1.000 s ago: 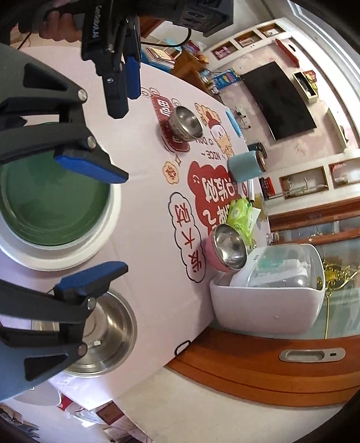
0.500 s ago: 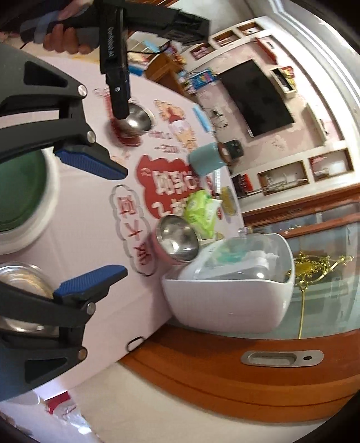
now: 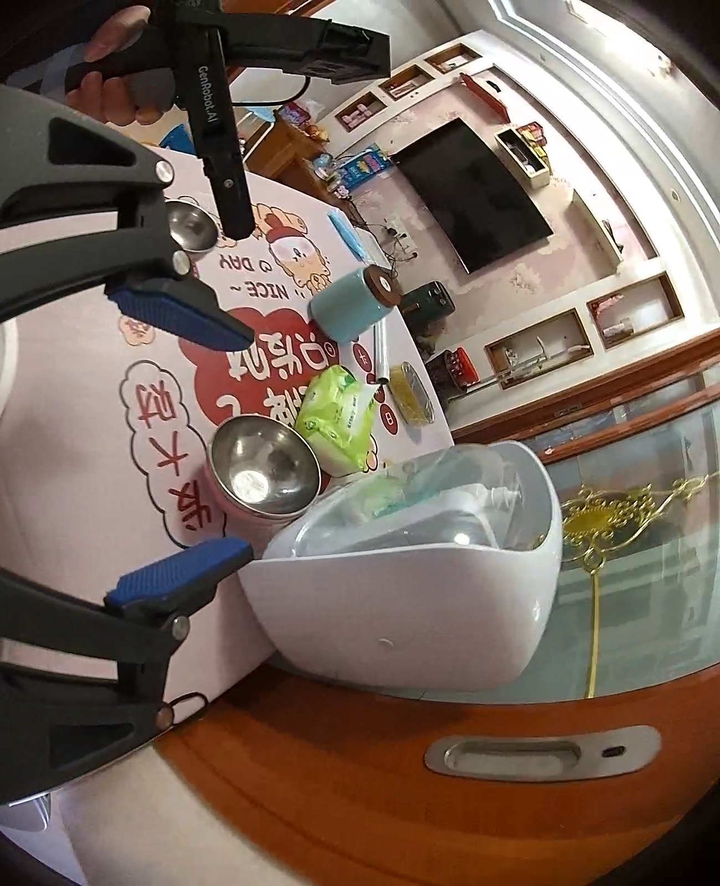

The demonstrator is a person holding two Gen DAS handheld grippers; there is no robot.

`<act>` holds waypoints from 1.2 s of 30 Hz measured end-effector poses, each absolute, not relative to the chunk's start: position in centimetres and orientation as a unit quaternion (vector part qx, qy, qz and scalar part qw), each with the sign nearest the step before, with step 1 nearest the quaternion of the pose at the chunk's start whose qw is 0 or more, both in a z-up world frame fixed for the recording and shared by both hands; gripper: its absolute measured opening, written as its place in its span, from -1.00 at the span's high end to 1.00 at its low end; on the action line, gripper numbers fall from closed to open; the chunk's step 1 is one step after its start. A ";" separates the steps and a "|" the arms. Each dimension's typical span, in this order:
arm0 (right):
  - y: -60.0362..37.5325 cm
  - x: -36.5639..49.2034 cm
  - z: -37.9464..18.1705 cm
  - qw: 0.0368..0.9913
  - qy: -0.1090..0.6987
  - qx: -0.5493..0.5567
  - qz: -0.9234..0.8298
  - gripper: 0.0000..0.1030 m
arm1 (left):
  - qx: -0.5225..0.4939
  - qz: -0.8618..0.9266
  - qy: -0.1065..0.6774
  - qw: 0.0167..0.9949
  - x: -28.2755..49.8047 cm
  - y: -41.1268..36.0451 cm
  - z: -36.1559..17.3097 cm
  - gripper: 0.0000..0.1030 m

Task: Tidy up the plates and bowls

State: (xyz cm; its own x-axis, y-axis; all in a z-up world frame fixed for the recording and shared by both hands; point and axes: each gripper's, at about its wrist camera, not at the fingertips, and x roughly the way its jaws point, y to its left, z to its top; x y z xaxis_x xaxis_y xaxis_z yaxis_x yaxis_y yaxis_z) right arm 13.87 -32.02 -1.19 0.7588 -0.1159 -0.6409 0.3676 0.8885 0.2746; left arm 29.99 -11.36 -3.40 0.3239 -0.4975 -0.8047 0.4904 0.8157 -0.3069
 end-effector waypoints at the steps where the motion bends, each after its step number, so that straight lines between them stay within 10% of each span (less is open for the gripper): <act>1: -32.5 14.2 -1.5 0.915 0.323 0.203 -0.132 -0.37 | -0.006 -0.301 0.498 0.813 30.3 -11.7 -3.7 -0.68; 27: -37.4 20.9 -14.1 0.862 0.370 0.314 -0.147 -0.36 | -0.033 -0.286 0.557 0.779 35.4 -19.2 -18.0 -0.68; 36: -38.3 22.2 -17.0 0.846 0.384 0.344 -0.136 0.15 | -0.018 -0.291 0.561 0.775 35.6 -21.2 -20.9 -0.57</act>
State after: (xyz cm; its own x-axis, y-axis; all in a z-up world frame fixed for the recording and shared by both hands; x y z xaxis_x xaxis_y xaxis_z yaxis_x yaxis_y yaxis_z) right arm 22.15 -38.26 -17.03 0.6683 0.0341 -0.7431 0.4936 0.7270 0.4773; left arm 35.60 -21.18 -20.87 0.2016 -0.4710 -0.8588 0.4298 0.8304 -0.3546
